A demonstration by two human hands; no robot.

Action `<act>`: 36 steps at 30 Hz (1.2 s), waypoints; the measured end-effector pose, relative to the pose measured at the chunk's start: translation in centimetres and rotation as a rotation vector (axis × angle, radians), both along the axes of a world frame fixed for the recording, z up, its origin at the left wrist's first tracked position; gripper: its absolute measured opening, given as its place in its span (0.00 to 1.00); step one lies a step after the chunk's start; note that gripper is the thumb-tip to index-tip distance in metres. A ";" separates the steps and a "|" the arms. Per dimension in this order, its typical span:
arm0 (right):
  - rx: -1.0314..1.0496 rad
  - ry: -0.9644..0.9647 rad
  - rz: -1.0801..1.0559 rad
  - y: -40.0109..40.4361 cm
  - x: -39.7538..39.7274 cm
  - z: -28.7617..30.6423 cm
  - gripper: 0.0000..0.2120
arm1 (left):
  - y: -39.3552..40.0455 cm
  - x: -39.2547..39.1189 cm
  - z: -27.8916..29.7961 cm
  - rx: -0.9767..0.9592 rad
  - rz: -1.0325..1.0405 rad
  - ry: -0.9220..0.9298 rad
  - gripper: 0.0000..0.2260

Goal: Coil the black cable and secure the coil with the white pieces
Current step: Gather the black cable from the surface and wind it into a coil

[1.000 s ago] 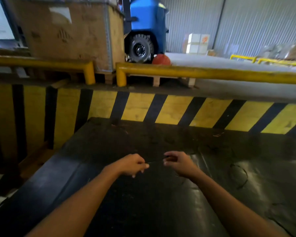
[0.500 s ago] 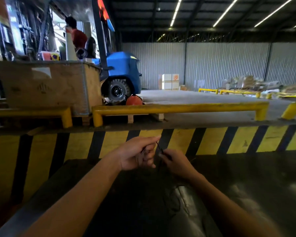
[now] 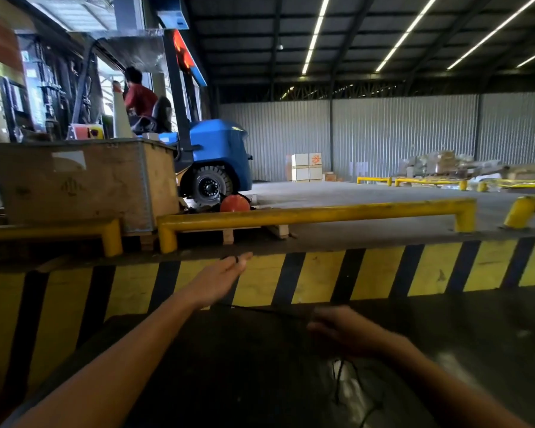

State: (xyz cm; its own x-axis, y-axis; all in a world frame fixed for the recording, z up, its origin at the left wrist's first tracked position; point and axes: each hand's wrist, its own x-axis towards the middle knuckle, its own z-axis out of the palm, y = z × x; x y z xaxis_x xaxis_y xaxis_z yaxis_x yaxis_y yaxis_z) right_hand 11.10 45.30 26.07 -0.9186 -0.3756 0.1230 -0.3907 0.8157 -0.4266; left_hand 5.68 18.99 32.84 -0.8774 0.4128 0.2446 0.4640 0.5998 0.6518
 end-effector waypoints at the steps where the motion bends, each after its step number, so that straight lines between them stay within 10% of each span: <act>1: 0.007 0.075 0.004 0.7 -0.5 1.4 0.07 | 0.0 0.0 -0.1 -0.171 -0.014 -0.050 0.19; 5: -0.043 0.399 0.004 2.3 -3.1 6.3 0.05 | 0.7 0.8 0.7 -0.550 -0.076 -0.242 0.21; 10: -0.188 0.608 -0.117 1.6 -5.9 8.0 0.06 | 2.0 2.7 1.5 0.004 -0.532 -0.947 0.18; 16: -0.115 0.244 -0.028 -4.3 -4.9 1.5 0.10 | 4.5 2.4 3.4 0.752 -0.677 -0.724 0.16; 20: -0.131 -0.098 0.152 -7.1 -2.6 -1.1 0.10 | 4.6 0.5 3.6 0.875 -0.451 -0.485 0.15; 24: -0.060 -0.202 0.245 -4.1 -1.6 -0.2 0.10 | 3.0 -1.2 3.3 0.746 -0.225 -0.315 0.20; 30: 0.036 0.106 0.102 3.0 -1.4 4.2 0.09 | 0.3 -2.4 1.0 -0.077 -0.107 -0.157 0.20; 36: -0.281 0.638 -0.093 3.5 -2.9 7.9 0.03 | 4.2 1.7 0.2 -0.221 -0.413 -0.738 0.15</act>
State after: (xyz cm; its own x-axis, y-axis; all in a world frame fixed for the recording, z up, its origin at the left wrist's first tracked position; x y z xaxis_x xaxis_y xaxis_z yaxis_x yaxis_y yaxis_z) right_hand 8.16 48.76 33.98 -0.6611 -0.1741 0.7298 -0.5689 0.7504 -0.3364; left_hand 7.42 23.21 33.04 -0.5503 0.7032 -0.4502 0.1777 0.6254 0.7598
